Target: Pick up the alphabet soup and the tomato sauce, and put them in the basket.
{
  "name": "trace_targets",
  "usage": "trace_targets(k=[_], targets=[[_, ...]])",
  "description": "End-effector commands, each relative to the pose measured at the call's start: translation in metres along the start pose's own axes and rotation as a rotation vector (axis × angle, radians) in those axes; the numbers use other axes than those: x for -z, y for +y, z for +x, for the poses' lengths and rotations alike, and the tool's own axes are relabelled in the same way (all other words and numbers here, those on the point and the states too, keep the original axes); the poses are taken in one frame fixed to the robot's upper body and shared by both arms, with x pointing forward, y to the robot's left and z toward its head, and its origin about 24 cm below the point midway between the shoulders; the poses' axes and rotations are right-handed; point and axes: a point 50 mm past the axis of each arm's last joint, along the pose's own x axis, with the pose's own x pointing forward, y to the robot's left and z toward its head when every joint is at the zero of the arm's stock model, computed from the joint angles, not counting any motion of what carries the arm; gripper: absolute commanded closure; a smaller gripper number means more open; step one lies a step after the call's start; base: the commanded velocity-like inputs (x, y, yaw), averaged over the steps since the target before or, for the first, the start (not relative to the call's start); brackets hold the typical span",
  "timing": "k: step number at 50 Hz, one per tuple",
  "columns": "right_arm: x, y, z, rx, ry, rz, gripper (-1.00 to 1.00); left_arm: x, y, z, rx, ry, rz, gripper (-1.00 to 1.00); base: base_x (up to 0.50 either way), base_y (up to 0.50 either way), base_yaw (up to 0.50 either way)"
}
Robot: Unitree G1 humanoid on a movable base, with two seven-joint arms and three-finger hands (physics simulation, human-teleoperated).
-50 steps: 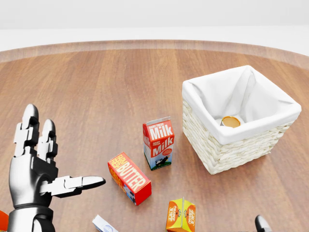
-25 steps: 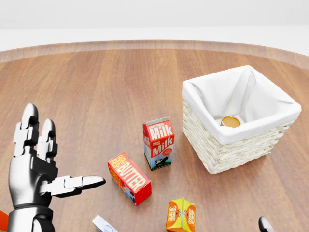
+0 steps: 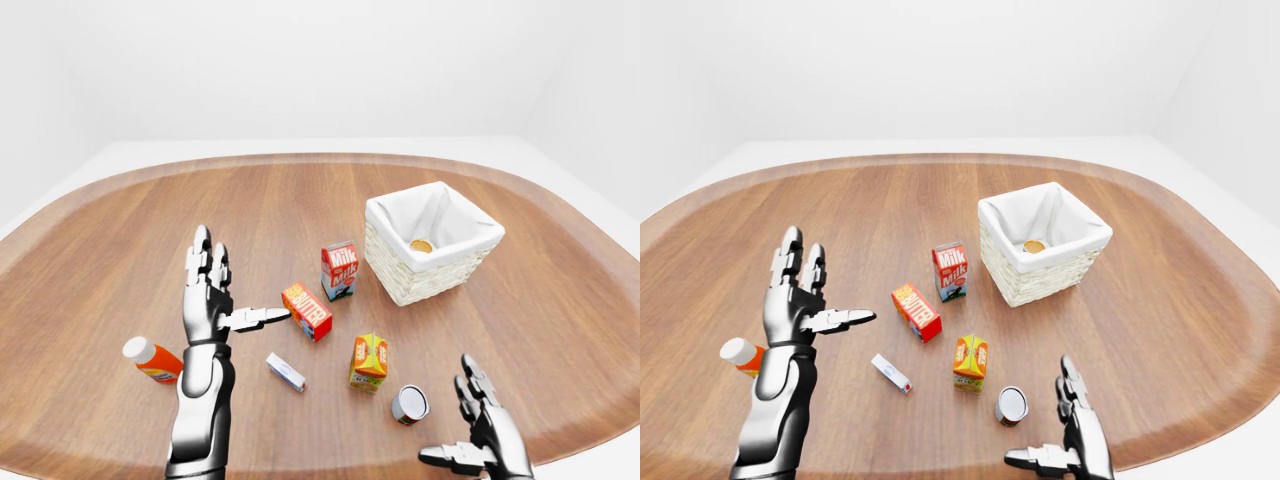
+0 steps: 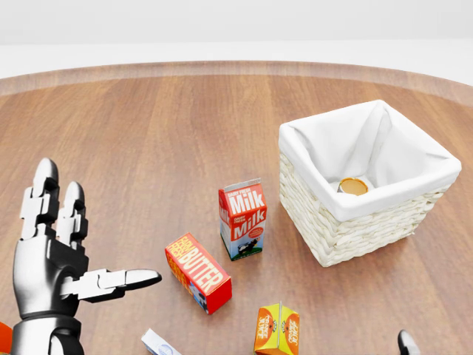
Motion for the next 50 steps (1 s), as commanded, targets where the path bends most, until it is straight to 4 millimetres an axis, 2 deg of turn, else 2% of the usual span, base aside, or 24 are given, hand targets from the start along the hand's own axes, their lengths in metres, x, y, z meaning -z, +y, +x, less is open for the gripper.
trace_targets(k=[1,7,9,13,17,20,21,23,26,28,29,30,32,35,37,39,41,43,46,47,50], targets=[[-0.008,0.0,0.006,0.024,-0.012,-0.07,-1.0,0.0,0.0,0.0,-0.001,0.001,-0.001,-1.0,0.0,0.0,0.0],[-0.001,0.001,0.01,0.035,0.022,-0.097,-1.0,0.0,0.0,0.0,-0.001,0.001,-0.001,-1.0,0.0,0.0,0.0],[-0.008,0.003,0.009,0.031,-0.004,-0.115,-1.0,0.0,0.0,0.0,-0.001,0.001,-0.001,-1.0,0.0,0.0,0.0],[-0.004,0.004,0.013,0.039,0.017,-0.138,-1.0,0.0,0.0,0.0,-0.001,0.001,-0.001,-1.0,0.0,0.0,0.0],[-0.009,0.006,0.015,0.041,0.0,-0.161,-1.0,0.0,0.0,0.0,-0.001,0.001,-0.001,-1.0,0.0,0.0,0.0],[0.007,0.004,0.019,0.061,0.073,-0.178,-1.0,0.0,0.0,0.0,-0.001,0.001,-0.001,-1.0,0.0,0.0,0.0],[-0.004,0.006,0.019,0.054,0.025,-0.188,-1.0,0.0,0.0,0.0,-0.001,0.001,-0.001,-1.0,0.0,0.0,0.0],[-0.009,0.006,0.019,0.054,0.006,-0.198,-1.0,0.0,0.0,0.0,-0.001,0.001,-0.001,-1.0,0.0,0.0,0.0],[-0.01,0.007,0.021,0.056,0.002,-0.206,-1.0,0.0,0.0,0.0,-0.001,0.001,-0.001,-1.0,0.0,0.0,0.0],[0.0,0.006,0.024,0.068,0.042,-0.217,-1.0,0.0,0.0,0.0,-0.001,0.001,-0.001,-1.0,0.0,0.0,0.0],[-0.007,0.007,0.023,0.063,0.014,-0.223,-1.0,0.0,0.0,0.0,-0.001,0.001,-0.001,-1.0,0.0,0.0,0.0],[-0.003,0.007,0.024,0.069,0.032,-0.23,-1.0,0.0,0.0,0.0,-0.001,0.001,-0.001,-1.0,0.0,0.0,0.0],[-0.008,0.008,0.023,0.065,0.011,-0.236,-1.0,0.0,0.0,0.0,-0.001,0.001,-0.001,-1.0,0.0,0.0,0.0],[0.006,0.006,0.025,0.083,0.072,-0.255,-1.0,0.0,0.0,0.0,-0.001,0.001,-0.001,-1.0,0.0,0.0,0.0],[-0.007,0.01,0.023,0.071,0.016,-0.264,-1.0,0.0,0.0,0.0,-0.001,0.001,-0.001,-1.0,0.0,0.0,0.0],[-0.01,0.011,0.023,0.069,0.003,-0.27,-1.0,0.0,0.0,0.0,-0.001,0.001,-0.001,-1.0,0.0,0.0,0.0],[0.004,0.009,0.026,0.088,0.063,-0.287,-1.0,0.0,0.0,0.0,-0.001,0.001,-0.001,-1.0,0.0,0.0,0.0],[-0.005,0.011,0.025,0.08,0.025,-0.292,-1.0,0.0,0.0,0.0,-0.001,0.001,-0.001,-1.0,0.0,0.0,0.0],[0.005,0.01,0.027,0.093,0.067,-0.307,-1.0,0.0,0.0,0.0,-0.001,0.001,-0.001,-1.0,0.0,0.0,0.0],[-0.009,0.013,0.025,0.075,0.007,-0.303,-1.0,0.0,0.0,0.0,-0.001,0.001,-0.001,-1.0,0.0,0.0,0.0],[-0.012,0.014,0.025,0.072,-0.005,-0.309,-1.0,0.0,0.0,0.0,-0.001,0.001,-0.001,-1.0,0.0,0.0,0.0]])
